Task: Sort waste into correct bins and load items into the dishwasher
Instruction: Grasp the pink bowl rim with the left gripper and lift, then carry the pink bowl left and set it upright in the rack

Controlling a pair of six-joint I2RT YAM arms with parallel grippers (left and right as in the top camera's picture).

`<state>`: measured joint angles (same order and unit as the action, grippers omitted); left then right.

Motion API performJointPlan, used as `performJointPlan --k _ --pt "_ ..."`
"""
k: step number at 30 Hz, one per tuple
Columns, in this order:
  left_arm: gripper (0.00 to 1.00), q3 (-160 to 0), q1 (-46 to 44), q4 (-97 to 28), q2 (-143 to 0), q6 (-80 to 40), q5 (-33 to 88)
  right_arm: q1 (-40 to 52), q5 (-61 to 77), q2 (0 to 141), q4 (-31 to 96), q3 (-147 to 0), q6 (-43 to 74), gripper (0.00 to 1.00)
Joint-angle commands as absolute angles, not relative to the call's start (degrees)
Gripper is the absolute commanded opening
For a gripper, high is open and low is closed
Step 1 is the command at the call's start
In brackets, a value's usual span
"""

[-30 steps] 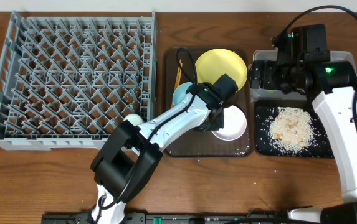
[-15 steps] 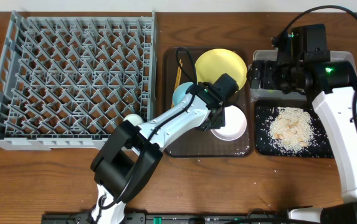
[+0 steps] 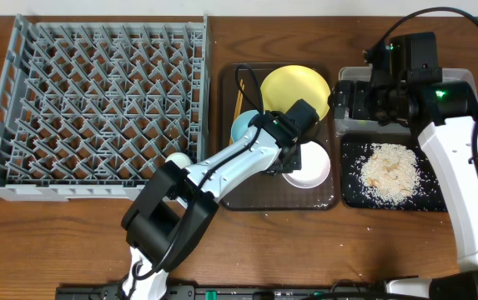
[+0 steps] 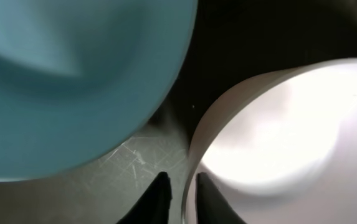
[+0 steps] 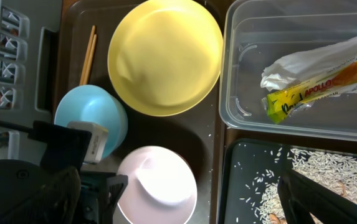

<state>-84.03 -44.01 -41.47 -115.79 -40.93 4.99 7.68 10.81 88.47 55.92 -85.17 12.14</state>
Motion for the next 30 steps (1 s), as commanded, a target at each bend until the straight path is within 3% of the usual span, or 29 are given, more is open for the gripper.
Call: performJointPlan --k 1,9,16,23,30 --pt "0.08 -83.6 -44.2 -41.5 -117.2 -41.1 5.7 7.5 10.5 88.1 56.0 -85.1 12.2 0.99" --pt "0.07 -84.1 -43.9 -43.6 -115.4 -39.4 6.0 7.5 10.5 88.1 56.2 -85.1 12.2 0.99" --pt "0.07 -84.1 -42.6 -46.2 -104.3 -33.2 2.9 7.5 10.5 88.1 56.2 -85.1 12.2 0.99" --pt "0.07 -84.1 -42.2 -50.8 -92.4 -29.5 -14.0 7.5 10.5 88.1 56.2 -85.1 12.2 0.99" --pt "0.07 -84.1 -41.1 -53.3 -88.3 -25.5 -40.5 7.5 10.5 88.1 56.2 -85.1 12.2 0.99"
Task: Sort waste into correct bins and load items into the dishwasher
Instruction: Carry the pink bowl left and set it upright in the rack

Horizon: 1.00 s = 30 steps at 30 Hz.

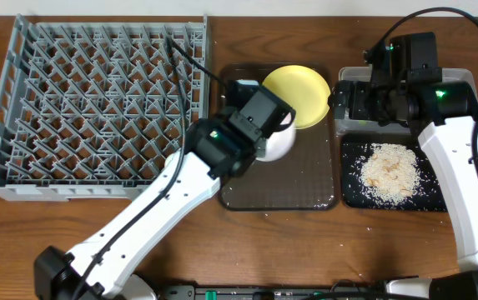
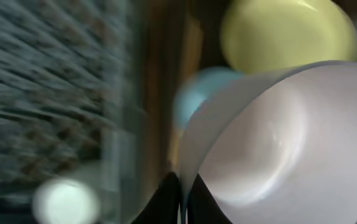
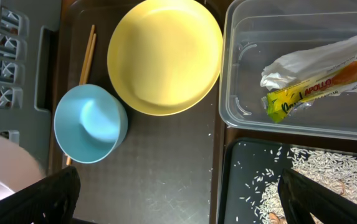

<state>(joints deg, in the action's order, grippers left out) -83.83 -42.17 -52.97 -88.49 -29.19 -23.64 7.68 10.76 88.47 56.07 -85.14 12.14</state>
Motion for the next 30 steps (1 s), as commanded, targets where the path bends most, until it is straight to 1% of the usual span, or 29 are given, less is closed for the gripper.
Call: performJointPlan --k 1,5,9,16,23,30 --pt "0.08 -84.1 -40.5 -53.4 -88.5 -25.0 -44.0 7.5 10.5 88.1 56.2 -85.1 12.2 0.99" --pt "0.08 -84.1 -37.1 -53.3 -89.4 -23.7 -55.8 7.5 10.5 88.1 56.2 -85.1 12.2 0.99" --pt "0.08 -83.8 -32.6 -53.3 -90.9 -22.9 -62.5 7.6 10.5 88.1 56.2 -85.1 12.2 0.99" --pt "0.07 -83.5 -27.5 -51.9 -95.8 -23.0 -65.1 7.5 10.5 88.1 56.2 -85.1 12.2 0.99" --pt "0.07 -83.5 -27.0 -50.3 -102.8 -23.0 -77.8 7.6 10.5 88.1 56.2 -85.1 12.2 0.99" --pt "0.07 -81.6 -27.0 -51.1 -105.1 -24.3 -79.0 7.6 10.5 88.1 56.2 -85.1 12.2 0.99"
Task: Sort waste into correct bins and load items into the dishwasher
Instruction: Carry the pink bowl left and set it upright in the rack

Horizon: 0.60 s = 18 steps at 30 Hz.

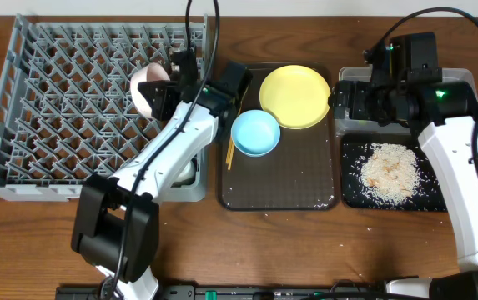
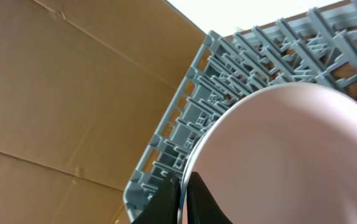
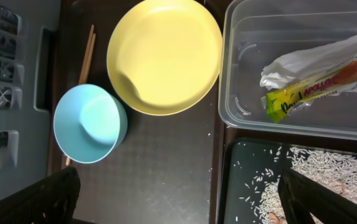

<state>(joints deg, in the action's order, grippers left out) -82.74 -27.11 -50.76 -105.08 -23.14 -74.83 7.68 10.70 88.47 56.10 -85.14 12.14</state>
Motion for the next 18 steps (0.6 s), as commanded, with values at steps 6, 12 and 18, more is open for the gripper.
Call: performJointPlan --k 6,12,18 --pt "0.08 -79.1 -27.1 -59.7 -105.1 -34.0 -78.7 7.6 10.5 88.1 56.2 -85.1 12.2 0.99" --pt "0.07 -76.5 -27.1 -57.8 -105.2 -34.8 -77.3 7.6 10.5 88.1 56.2 -85.1 12.2 0.99" --pt "0.07 -76.1 -27.8 -55.4 -105.3 -34.8 -75.3 7.6 10.5 88.1 56.2 -85.1 12.2 0.99"
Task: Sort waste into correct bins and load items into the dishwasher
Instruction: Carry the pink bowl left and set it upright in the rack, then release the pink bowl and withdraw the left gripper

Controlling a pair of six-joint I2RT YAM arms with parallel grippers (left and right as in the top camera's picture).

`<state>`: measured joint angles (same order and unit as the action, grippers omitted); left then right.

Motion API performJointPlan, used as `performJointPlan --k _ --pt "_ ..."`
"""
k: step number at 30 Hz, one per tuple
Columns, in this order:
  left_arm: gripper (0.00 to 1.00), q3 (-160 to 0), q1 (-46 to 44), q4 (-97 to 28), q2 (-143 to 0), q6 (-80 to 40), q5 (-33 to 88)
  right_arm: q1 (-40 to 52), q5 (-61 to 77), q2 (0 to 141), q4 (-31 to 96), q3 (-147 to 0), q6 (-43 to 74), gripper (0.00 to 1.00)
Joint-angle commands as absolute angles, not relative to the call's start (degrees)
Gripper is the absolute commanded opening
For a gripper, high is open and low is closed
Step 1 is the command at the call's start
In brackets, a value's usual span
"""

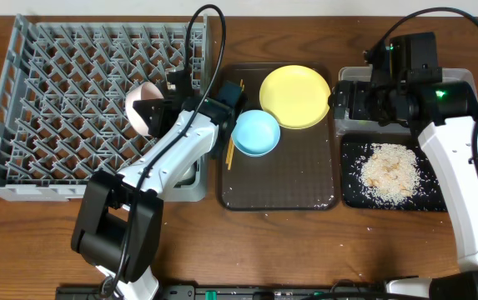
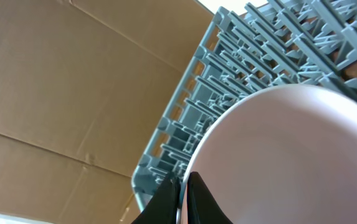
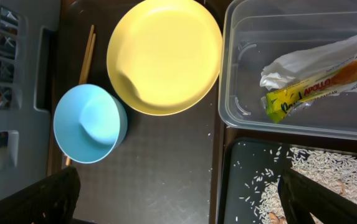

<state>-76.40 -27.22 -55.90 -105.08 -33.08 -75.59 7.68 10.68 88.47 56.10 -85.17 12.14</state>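
A pale pink bowl (image 1: 141,108) is tipped on its side over the right part of the grey dish rack (image 1: 63,100). My left gripper (image 1: 158,113) is shut on its rim. In the left wrist view the bowl (image 2: 290,155) fills the frame, and the thin rim sits pinched in the gripper (image 2: 183,198). A blue bowl (image 1: 255,132), a yellow plate (image 1: 295,97) and wooden chopsticks (image 1: 230,152) lie on the dark tray (image 1: 280,192). My right gripper (image 1: 357,102) hangs open above the bins, holding nothing.
A clear bin (image 3: 240,93) at the right holds a white wrapper and a yellow packet (image 3: 318,84). In front of it a black bin (image 1: 351,192) holds rice scraps (image 1: 390,171). Stray rice grains dot the tray.
The pink bowl, still in my left gripper, sits a little lower and nearer the rack's front, closer to the rack's pegs. The right arm has not moved.
My left gripper first stood at the pink bowl's rim on the tray beside the blue bowl. Then it held the bowl raised over the tray's left edge, and after that over the rack's right side. Now the bowl is low against the rack. The right gripper stayed open.
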Motion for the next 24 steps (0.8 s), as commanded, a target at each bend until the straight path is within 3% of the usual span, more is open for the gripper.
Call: performJointPlan --k 1,13,24 --pt "0.08 -76.1 -28.1 -55.2 -105.3 -34.8 -75.2 7.6 10.5 88.1 56.2 -85.1 12.2 0.99" --pt "0.07 -71.4 -28.8 -55.0 -105.3 -34.8 -75.6 7.6 10.5 88.1 56.2 -85.1 12.2 0.99" --pt "0.07 -70.2 -28.8 -54.9 -105.3 -34.6 -84.0 7.6 10.5 88.1 56.2 -85.1 12.2 0.99"
